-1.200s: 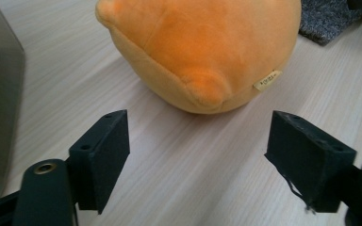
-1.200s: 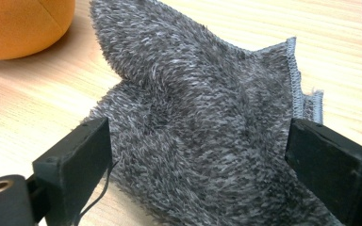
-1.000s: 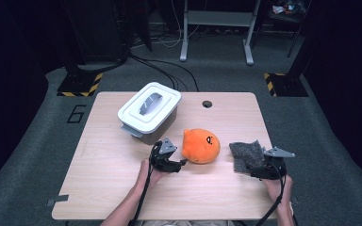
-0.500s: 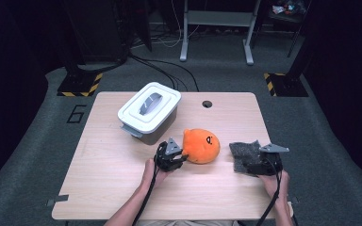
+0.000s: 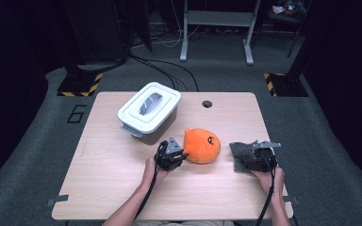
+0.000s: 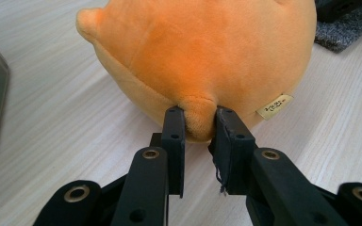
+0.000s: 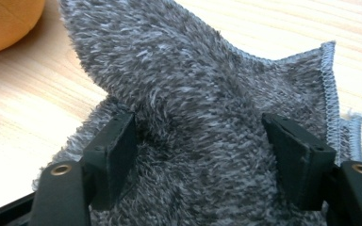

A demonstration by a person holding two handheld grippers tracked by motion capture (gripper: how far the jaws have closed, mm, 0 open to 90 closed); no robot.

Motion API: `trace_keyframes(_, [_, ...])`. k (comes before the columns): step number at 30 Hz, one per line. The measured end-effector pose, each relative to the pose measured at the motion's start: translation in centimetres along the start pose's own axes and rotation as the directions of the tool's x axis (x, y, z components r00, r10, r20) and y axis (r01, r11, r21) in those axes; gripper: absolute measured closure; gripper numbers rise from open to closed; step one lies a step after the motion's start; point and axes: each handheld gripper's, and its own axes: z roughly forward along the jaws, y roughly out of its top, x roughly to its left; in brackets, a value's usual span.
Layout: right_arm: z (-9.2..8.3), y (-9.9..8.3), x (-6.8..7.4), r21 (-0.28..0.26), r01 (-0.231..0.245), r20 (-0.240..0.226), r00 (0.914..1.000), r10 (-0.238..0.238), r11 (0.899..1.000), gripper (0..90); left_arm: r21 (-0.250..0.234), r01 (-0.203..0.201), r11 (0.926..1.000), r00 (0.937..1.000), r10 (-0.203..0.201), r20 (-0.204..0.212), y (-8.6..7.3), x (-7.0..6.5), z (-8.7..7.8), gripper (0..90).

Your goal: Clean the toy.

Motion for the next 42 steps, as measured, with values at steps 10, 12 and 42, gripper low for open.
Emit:
trace_keyframes(10, [-0.1, -0.4, -0.1, -0.01, -0.023, -0.004, 0.9997, 0.023, 1.0, 53.5, -0.02, -0.001, 0.9998, 1.0, 0.001, 0.009, 0.0, -0.4, -0.2, 75.1])
trace_keyframes(12, [-0.1, -0.4, 0.0, -0.01, -0.032, -0.009, 0.9994, 0.032, 0.999, 59.3, -0.02, -0.006, 0.9998, 0.9999, 0.007, 0.011, 0.1, -0.5, -0.2, 75.2])
trace_keyframes(42, [-4.7, 3.2, 0.9, -0.184, -0.081, -0.159, 0.9859, 0.052, 0.98, 74.7, -0.053, -0.041, 0.9977, 0.9988, 0.042, 0.026, 1.2, -1.2, -0.3, 76.9])
